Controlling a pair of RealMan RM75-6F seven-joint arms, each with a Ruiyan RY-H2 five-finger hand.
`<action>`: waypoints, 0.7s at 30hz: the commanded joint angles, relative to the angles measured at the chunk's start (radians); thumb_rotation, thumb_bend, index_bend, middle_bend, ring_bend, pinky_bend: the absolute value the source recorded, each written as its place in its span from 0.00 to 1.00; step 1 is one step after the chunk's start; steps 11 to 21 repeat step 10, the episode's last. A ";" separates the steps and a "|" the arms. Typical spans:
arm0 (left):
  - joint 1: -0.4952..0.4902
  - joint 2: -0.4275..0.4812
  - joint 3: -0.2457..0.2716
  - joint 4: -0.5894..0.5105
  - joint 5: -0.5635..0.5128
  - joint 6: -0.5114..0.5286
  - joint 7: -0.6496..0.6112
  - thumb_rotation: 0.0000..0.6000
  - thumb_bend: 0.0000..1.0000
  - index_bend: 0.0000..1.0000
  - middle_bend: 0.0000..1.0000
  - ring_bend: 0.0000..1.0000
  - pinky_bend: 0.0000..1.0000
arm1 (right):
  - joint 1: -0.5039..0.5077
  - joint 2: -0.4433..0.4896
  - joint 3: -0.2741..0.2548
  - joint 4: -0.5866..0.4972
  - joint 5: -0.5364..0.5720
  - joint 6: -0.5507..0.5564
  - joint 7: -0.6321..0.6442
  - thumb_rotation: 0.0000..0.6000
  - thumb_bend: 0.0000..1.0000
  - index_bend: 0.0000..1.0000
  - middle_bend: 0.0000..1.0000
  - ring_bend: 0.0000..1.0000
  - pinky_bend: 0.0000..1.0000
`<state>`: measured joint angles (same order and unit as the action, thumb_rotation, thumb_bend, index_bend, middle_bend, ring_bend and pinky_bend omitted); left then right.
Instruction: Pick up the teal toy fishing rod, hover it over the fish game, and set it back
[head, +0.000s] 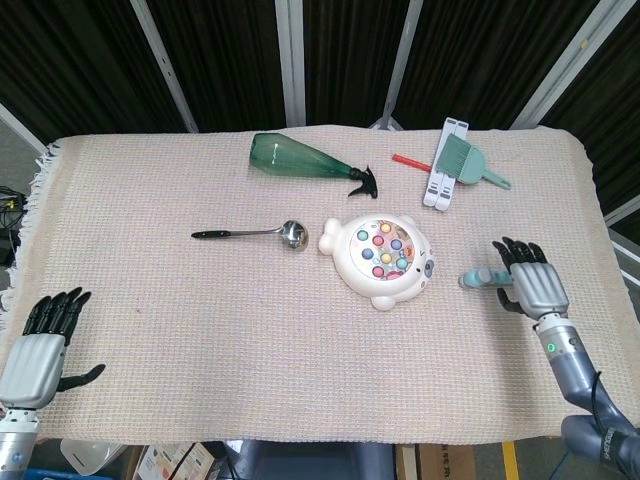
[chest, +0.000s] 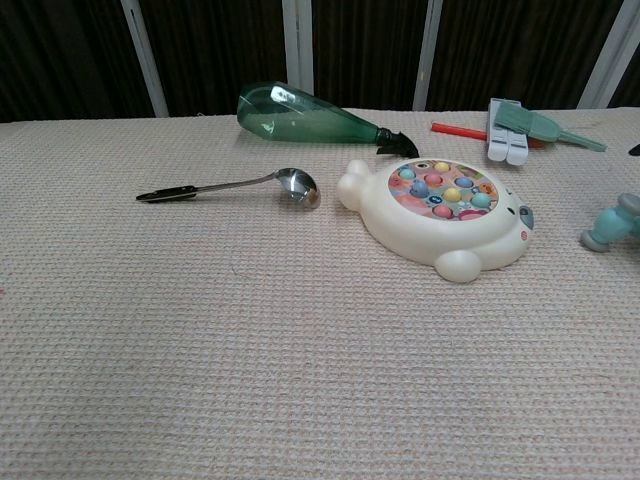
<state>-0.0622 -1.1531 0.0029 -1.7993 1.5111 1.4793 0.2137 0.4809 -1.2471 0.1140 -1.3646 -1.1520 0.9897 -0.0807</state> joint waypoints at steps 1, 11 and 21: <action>0.003 -0.002 -0.001 0.004 0.000 0.005 0.001 1.00 0.11 0.00 0.00 0.00 0.00 | -0.102 0.016 0.006 -0.069 -0.080 0.198 0.082 1.00 0.47 0.06 0.10 0.07 0.07; 0.011 -0.011 0.004 0.017 0.005 0.015 0.011 1.00 0.11 0.00 0.00 0.00 0.00 | -0.284 -0.015 -0.079 -0.101 -0.256 0.522 0.087 1.00 0.47 0.06 0.10 0.04 0.07; 0.011 -0.011 0.004 0.017 0.005 0.015 0.011 1.00 0.11 0.00 0.00 0.00 0.00 | -0.284 -0.015 -0.079 -0.101 -0.256 0.522 0.087 1.00 0.47 0.06 0.10 0.04 0.07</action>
